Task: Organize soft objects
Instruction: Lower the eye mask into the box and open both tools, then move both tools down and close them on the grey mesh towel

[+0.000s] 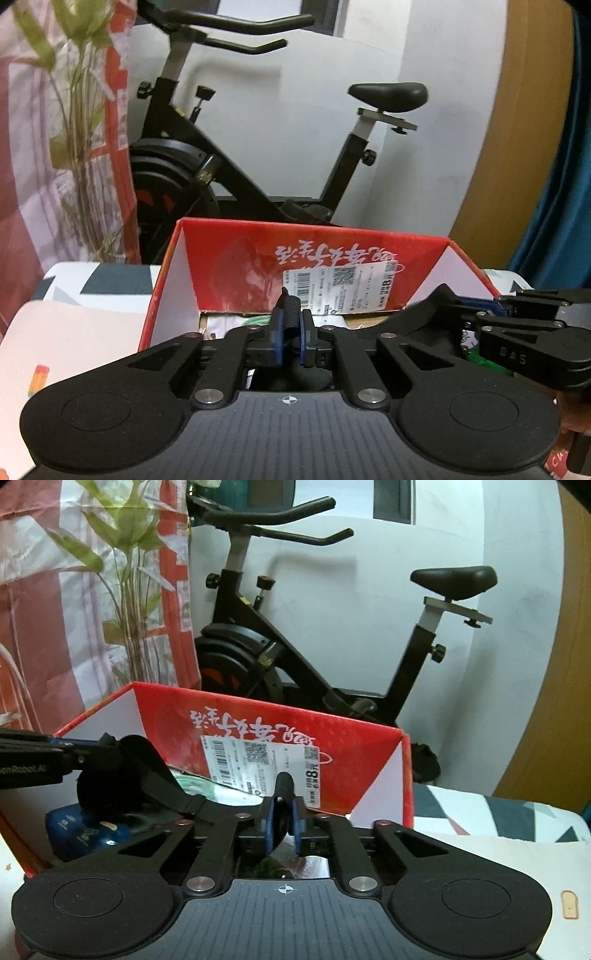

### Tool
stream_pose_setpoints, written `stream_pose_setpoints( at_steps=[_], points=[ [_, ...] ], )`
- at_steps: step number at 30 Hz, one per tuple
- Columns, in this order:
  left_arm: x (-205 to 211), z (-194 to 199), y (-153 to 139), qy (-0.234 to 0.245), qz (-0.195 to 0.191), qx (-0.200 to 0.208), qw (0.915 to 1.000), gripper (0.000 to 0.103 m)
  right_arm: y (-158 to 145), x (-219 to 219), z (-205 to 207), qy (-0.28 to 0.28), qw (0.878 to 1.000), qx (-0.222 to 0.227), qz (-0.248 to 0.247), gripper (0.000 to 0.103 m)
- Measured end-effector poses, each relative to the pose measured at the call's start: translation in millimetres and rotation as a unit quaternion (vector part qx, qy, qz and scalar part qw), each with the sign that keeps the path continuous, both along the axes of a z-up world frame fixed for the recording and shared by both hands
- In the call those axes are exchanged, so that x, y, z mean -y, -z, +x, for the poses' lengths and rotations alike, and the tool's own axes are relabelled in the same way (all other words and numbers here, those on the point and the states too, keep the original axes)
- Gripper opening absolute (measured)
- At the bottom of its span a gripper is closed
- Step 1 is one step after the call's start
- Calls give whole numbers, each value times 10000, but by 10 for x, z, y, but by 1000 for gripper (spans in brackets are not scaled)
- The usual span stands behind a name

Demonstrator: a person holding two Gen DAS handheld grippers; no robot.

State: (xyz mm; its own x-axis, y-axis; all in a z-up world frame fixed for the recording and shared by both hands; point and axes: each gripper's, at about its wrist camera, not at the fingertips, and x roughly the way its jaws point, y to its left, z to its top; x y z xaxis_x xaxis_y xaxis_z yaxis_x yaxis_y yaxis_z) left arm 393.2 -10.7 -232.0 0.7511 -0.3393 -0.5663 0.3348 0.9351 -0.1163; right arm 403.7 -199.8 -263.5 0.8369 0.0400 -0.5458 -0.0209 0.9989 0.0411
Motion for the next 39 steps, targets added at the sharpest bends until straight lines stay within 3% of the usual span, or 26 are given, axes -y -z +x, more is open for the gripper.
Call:
stream_pose_setpoints(
  at_steps=[2, 4, 7, 10, 20, 33, 39],
  points=[
    [-3, -11, -38, 43, 28, 69, 10000, 24, -30, -16, -31, 80, 9999, 73, -95, 22],
    [-20, -34, -82, 58, 44, 121, 9999, 45, -62, -34, -72, 119, 9997, 124, -184, 31],
    [-33, -88, -147, 46, 37, 226, 9997, 45, -122, -41, -166, 113, 9994, 221, -256, 39],
    [-37, -165, -217, 69, 162, 283, 9994, 45, -165, -36, -283, 106, 9991, 294, -282, 40],
    [-186, -637, -314, 154, 6, 270, 9995, 48, -278, 18, -823, 243, 9983, 526, -42, 41],
    [-604, -1188, -102, -158, -144, 32, 9998, 50, -83, 120, -1553, 629, 9944, 773, 341, 41],
    [-737, -1243, 165, -396, -172, -272, 9987, 68, 173, 140, -1699, 718, 9943, 630, 467, 41]
  ],
)
